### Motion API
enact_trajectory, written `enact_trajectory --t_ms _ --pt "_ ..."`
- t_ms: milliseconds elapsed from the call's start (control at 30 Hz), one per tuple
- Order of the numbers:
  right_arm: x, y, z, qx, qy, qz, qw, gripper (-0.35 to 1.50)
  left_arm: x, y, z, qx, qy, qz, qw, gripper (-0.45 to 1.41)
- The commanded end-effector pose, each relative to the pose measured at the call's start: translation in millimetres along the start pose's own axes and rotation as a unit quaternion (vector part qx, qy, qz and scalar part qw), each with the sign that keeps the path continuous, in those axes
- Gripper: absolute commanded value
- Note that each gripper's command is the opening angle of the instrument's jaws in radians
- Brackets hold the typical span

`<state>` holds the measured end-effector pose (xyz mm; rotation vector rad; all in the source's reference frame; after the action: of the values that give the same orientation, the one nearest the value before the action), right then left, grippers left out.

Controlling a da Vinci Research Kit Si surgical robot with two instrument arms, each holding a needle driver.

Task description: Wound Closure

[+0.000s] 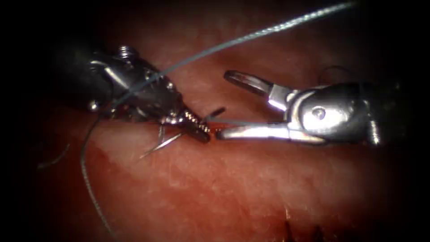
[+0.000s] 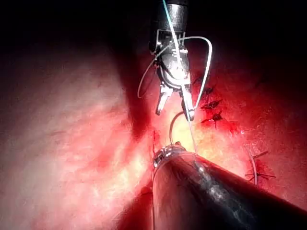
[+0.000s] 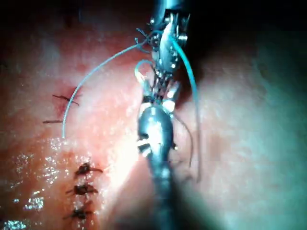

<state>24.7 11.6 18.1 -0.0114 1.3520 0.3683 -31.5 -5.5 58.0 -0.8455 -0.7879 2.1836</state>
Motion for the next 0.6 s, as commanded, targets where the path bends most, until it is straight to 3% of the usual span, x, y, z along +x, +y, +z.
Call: enact_trajectory --t_ms 33,133,333,600 --pt "-0.1 -1.4 0.7 -0.015 -0.007 0.004 1.0 1.16 -0.8 0.4 1.1 0.003 0.014 -0.003 1.0 -0.45" --pt "0.5 -2.1 0.9 -0.058 -0.021 -0.019 0.998 1.09 -0.9 0.6 1.2 0.023 0.064 -0.021 0.997 -0.45" --pt "1.3 -3.3 1.5 -0.124 -0.047 -0.077 0.988 1.09 -1.1 1.1 1.2 0.045 0.123 -0.05 0.99 -0.45" --pt "1.2 -3.7 2.2 -0.134 -0.053 -0.128 0.981 0.94 -1.5 2.0 1.1 0.053 0.134 -0.05 0.988 -0.45"
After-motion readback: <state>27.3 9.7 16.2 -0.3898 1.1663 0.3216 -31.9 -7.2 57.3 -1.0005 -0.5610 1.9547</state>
